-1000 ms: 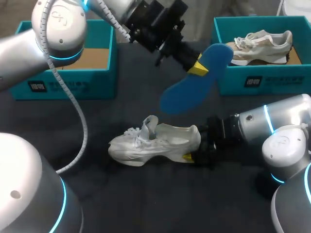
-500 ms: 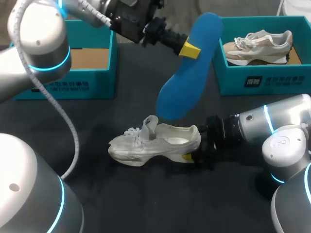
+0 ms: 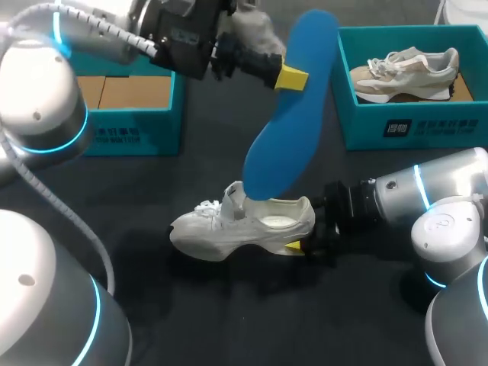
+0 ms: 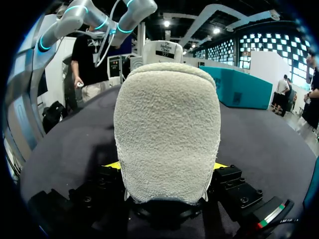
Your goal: Take the shoe out of the shoebox, open the shoe tongue, remove and reinsert the insole, then place the shoe into the shoebox
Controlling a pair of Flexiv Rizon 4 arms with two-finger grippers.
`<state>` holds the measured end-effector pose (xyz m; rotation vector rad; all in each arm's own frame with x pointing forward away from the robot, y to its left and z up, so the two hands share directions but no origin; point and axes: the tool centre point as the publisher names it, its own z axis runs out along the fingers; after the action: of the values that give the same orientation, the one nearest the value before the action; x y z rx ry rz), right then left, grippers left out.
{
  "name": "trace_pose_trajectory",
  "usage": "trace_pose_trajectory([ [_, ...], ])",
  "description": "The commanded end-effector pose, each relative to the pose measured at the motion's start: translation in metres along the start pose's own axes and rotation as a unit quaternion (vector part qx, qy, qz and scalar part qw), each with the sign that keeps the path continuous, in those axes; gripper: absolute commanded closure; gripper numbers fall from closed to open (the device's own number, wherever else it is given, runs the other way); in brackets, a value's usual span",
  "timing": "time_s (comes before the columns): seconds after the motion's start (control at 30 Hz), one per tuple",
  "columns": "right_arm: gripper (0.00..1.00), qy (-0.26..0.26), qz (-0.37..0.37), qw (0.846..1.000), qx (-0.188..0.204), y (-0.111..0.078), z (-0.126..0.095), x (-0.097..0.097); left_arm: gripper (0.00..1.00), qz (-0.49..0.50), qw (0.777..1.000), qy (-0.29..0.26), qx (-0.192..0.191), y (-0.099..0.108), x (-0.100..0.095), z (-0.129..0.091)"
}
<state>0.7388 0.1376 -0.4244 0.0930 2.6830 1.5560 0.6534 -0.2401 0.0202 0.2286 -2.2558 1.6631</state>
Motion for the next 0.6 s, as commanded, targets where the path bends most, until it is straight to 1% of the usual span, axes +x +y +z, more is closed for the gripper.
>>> trace_pose_trajectory([
  [0.03,1.0,0.0,0.0,1.0,0.003,-0.001,0.001,0.002,1.0,0.0,1.0,-0.011,0.005,0.005,0.004,-0.002],
  [0.37,1.0,0.0,0.0,1.0,0.003,-0.001,0.001,0.002,1.0,0.0,1.0,-0.011,0.005,0.005,0.004,-0.002],
  [0.43,1.0,0.0,0.0,1.0,0.003,-0.001,0.001,0.002,1.0,-0.007,0.999,0.001,0.032,0.001,0.007,-0.001],
  [0.47,1.0,0.0,0.0,1.0,0.003,-0.001,0.001,0.002,1.0,-0.011,0.999,0.008,0.04,-0.001,0.009,-0.001],
  [0.5,1.0,0.0,0.0,1.0,0.003,-0.001,0.001,0.002,1.0,-0.011,0.999,0.008,0.04,-0.001,0.009,-0.001],
  [0.53,1.0,0.0,0.0,1.0,0.003,-0.001,0.001,0.002,1.0,-0.012,0.998,0.02,0.063,-0.008,0.014,-0.002],
  [0.6,1.0,0.0,0.0,1.0,0.003,-0.001,0.001,0.002,1.0,-0.009,0.997,0.036,0.072,-0.015,0.021,-0.001],
])
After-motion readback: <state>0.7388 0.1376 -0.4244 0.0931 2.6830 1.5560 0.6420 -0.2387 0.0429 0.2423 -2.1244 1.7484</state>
